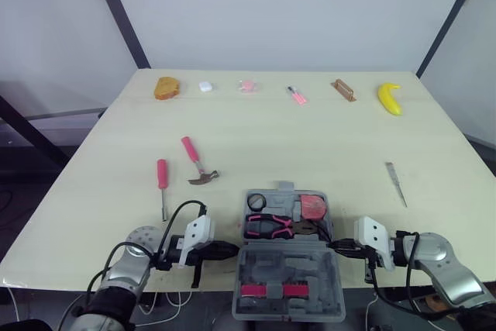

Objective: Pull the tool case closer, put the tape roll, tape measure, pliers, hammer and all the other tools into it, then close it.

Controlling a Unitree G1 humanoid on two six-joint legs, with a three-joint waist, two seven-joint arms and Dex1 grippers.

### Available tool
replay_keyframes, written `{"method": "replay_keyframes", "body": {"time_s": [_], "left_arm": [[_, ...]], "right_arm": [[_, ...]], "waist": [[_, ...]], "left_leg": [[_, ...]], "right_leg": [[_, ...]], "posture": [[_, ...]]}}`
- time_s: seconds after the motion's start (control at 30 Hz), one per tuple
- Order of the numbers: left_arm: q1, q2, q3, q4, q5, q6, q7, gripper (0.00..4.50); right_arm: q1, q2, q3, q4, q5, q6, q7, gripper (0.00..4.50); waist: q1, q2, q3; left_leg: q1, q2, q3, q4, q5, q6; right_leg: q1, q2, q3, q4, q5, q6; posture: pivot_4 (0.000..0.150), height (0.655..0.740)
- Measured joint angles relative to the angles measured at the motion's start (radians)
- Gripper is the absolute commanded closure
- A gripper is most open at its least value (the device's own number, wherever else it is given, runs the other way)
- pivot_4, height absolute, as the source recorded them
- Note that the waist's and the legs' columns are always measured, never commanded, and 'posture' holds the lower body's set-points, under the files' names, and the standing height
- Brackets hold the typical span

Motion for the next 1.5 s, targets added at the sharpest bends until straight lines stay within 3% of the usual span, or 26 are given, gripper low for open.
{"method": "replay_keyframes", "body": {"time_s": [0.97,1.5], "left_arm": [[-0.054,-0.030,-0.007,-0.057,0.021,0.095,0.074,4.50],[-0.213,-0.079,-0.016,0.142,0.096,0.030,0.096,4.50]], "right_arm": [[-0.053,0.030,-0.008,0.051,-0.014,0.006,-0.040,4.48],[-0.125,0.064,-0.020,0.133,-0.042,-0.018,-0.110,4.48]], "waist": [[0.000,0.000,0.000],[-0.001,0.000,0.000]], "left_leg": [[0.000,0.000,0.000,0.001,0.000,0.000],[0.000,0.000,0.000,0.001,0.000,0.000]], "right_leg": [[0.000,0.000,0.000,0.000,0.000,0.000],[0.000,0.000,0.000,0.001,0.000,0.000]], "posture": [[0.150,0.7400],[0.150,0.7400]]}}
